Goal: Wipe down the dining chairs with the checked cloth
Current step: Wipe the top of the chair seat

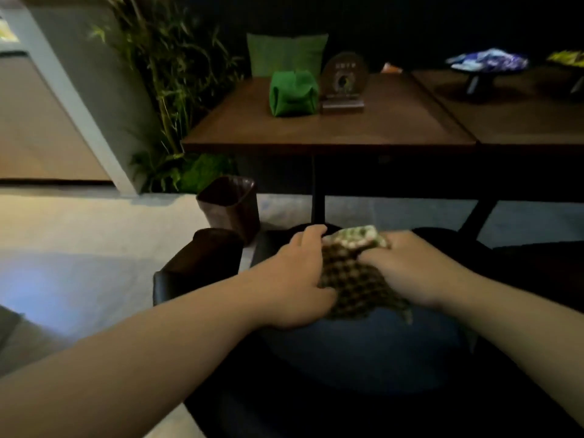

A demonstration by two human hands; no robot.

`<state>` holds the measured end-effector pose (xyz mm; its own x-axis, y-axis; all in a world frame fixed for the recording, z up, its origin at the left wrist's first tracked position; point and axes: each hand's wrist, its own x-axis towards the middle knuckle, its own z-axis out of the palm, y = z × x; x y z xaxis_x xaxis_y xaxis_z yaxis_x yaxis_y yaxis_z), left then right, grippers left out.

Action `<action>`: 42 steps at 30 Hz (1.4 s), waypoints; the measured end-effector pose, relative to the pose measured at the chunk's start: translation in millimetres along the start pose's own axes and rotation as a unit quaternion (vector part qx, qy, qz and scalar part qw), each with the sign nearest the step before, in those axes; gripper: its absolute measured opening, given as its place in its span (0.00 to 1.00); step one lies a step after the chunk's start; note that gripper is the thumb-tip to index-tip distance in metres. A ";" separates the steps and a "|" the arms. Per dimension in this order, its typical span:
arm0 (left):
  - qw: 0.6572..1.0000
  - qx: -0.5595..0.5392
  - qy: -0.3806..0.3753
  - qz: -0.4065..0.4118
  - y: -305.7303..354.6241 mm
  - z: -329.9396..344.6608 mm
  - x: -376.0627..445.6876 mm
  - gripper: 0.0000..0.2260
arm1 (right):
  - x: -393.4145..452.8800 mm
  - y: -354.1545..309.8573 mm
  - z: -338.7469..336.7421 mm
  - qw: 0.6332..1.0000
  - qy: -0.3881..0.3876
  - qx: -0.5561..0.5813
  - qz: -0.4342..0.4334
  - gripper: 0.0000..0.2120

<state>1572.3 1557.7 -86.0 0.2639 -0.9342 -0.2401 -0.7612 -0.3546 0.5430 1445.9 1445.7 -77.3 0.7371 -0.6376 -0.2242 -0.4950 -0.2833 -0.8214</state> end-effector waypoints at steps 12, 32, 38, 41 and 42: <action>0.988 -0.118 0.051 -0.080 -9.8 -3.6 4.3 0.10 | 8.1 11.9 -7.4 0.967 -0.030 0.158 0.198 0.07; 0.972 -0.103 0.068 -0.199 -58.5 -37.1 90.0 0.22 | 55.2 32.9 5.0 0.898 0.097 0.274 0.330 0.10; 0.975 0.007 -0.082 -0.206 -110.7 -56.1 146.3 0.24 | 156.4 35.7 12.7 0.981 0.114 0.100 0.121 0.15; 0.963 0.000 -0.137 -0.232 -141.8 -46.0 174.1 0.27 | 197.5 54.9 28.8 0.994 0.055 -0.089 -0.038 0.21; 0.956 -0.002 -0.160 -0.245 -154.0 -40.8 183.8 0.29 | 207.5 64.4 38.0 0.985 0.004 -0.161 -0.064 0.24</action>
<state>1762.2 1439.0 -180.9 0.3931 -0.5962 -0.7000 -0.5900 -0.7475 0.3053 1584.4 1322.3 -196.6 0.8001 -0.5870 -0.1238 -0.5191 -0.5738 -0.6335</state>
